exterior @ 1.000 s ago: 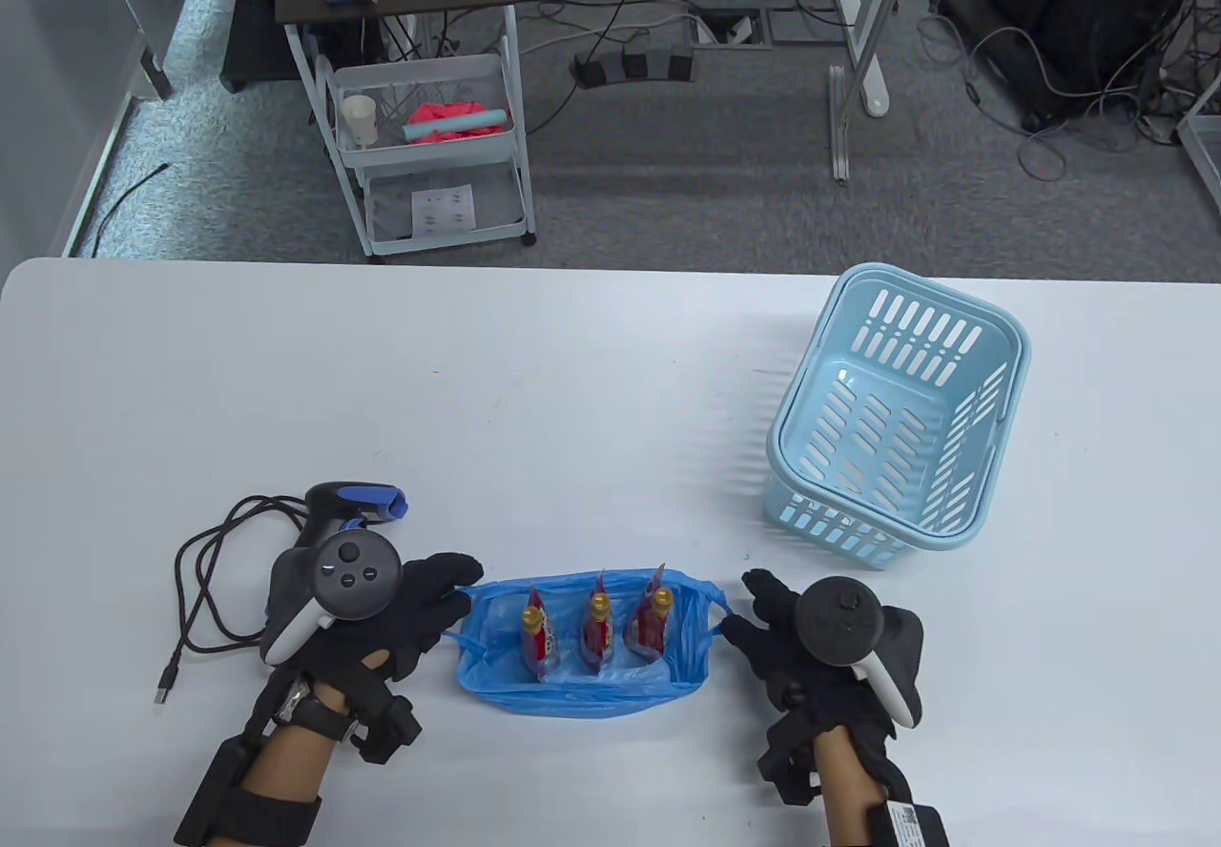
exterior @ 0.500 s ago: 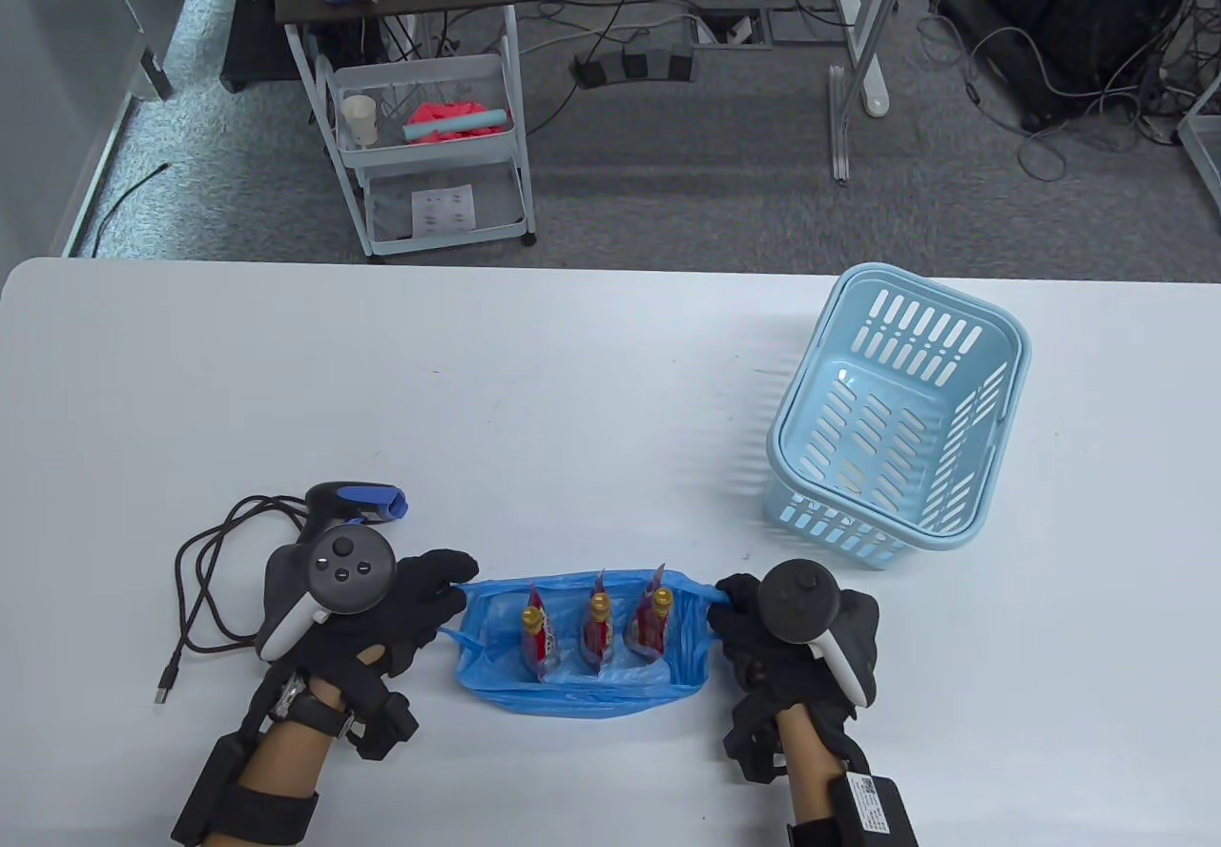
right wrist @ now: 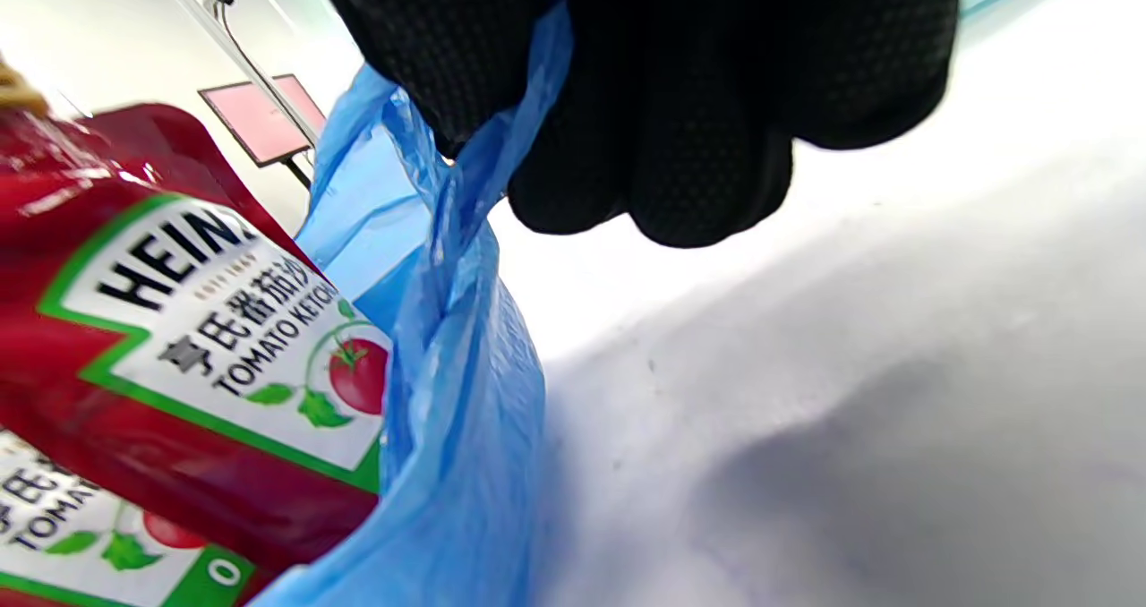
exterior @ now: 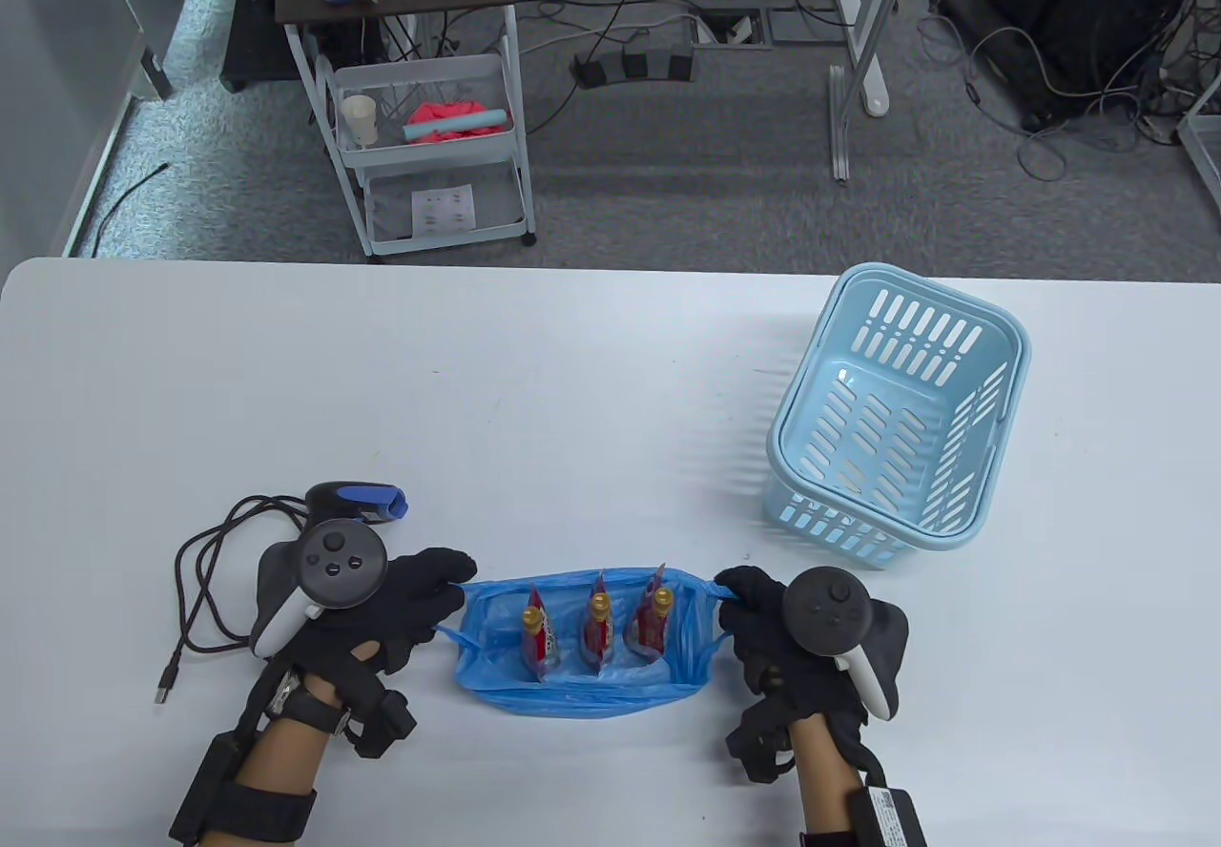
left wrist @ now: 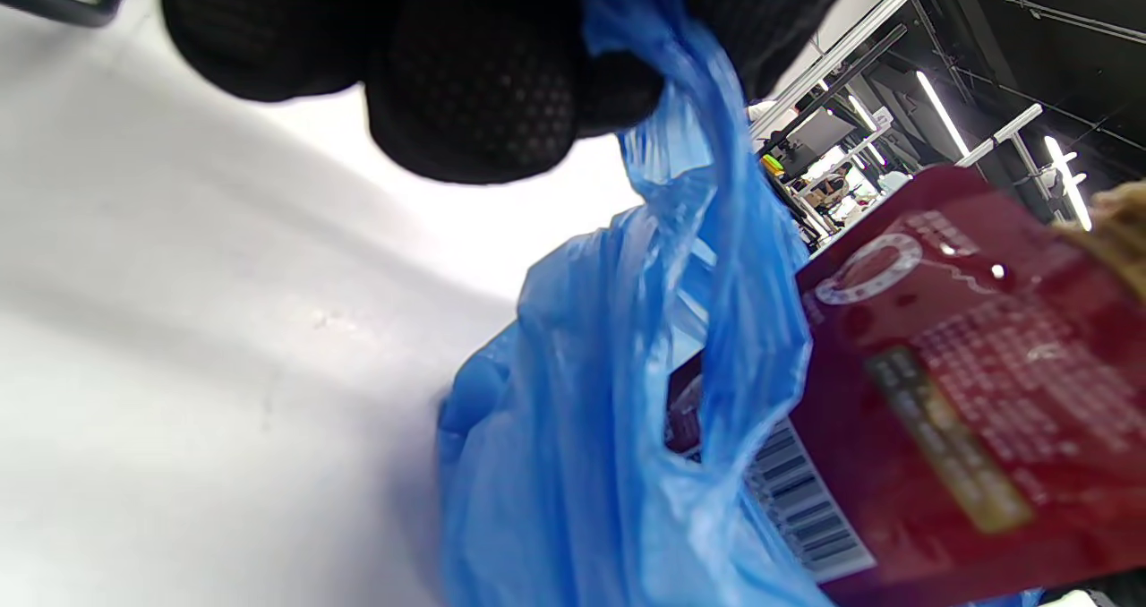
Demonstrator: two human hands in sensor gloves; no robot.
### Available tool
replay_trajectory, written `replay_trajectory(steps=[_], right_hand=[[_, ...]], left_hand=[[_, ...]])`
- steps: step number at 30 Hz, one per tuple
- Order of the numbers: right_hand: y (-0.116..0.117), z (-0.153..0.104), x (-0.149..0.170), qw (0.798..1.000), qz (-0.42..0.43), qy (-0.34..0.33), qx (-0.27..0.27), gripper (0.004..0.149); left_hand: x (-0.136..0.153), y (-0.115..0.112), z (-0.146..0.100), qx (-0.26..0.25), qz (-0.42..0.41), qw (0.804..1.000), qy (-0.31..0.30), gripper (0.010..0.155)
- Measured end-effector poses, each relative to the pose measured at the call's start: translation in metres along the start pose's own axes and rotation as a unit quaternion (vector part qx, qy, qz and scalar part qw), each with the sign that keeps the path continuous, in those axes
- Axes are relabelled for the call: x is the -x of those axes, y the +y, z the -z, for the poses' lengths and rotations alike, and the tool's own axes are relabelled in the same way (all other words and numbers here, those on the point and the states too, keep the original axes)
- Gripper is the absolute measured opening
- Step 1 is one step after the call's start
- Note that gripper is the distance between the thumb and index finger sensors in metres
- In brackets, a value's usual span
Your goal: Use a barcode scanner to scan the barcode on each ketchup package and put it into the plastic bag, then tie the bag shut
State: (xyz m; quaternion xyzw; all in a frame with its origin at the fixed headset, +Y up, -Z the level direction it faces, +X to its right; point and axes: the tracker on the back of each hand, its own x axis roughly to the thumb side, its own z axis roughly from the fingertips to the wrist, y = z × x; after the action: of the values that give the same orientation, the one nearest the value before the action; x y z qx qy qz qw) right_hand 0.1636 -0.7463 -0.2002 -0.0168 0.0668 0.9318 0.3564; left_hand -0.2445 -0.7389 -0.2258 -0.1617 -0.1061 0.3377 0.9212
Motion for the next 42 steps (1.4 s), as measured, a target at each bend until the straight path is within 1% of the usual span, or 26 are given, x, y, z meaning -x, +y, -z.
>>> replay_trajectory(steps=[4, 9, 15, 23, 26, 33, 37, 42], right_hand=[[-0.008, -0.003, -0.004, 1.000, 0.017, -0.014, 0.015, 0.039], [-0.025, -0.009, -0.016, 0.998, 0.025, -0.041, 0.038, 0.041], [-0.041, -0.012, -0.031, 0.996, 0.039, -0.070, 0.039, 0.045], [-0.062, -0.011, -0.061, 0.992, 0.045, -0.111, 0.034, 0.042], [-0.069, -0.015, -0.069, 0.990, 0.052, -0.125, 0.045, 0.040], [-0.078, -0.022, -0.083, 0.984, 0.070, -0.146, 0.071, 0.041], [-0.079, -0.026, -0.085, 0.983, 0.060, -0.154, 0.081, 0.040], [-0.083, -0.028, -0.085, 0.981, 0.069, -0.160, 0.086, 0.040]], left_hand=[[0.001, 0.002, -0.001, -0.002, -0.007, 1.000, -0.002, 0.050], [0.002, 0.005, -0.002, -0.005, -0.018, 1.000, -0.002, 0.050], [0.001, 0.009, -0.003, -0.011, -0.026, 1.000, -0.007, 0.051], [0.003, 0.014, -0.006, -0.021, -0.034, 0.999, -0.005, 0.050], [0.003, 0.015, -0.006, -0.021, -0.036, 0.999, -0.006, 0.050], [0.001, 0.016, -0.008, -0.026, -0.041, 0.999, -0.014, 0.051], [-0.003, 0.023, -0.012, -0.039, -0.058, 0.997, -0.029, 0.051], [-0.018, 0.037, -0.022, -0.065, -0.072, 0.993, -0.062, 0.051]])
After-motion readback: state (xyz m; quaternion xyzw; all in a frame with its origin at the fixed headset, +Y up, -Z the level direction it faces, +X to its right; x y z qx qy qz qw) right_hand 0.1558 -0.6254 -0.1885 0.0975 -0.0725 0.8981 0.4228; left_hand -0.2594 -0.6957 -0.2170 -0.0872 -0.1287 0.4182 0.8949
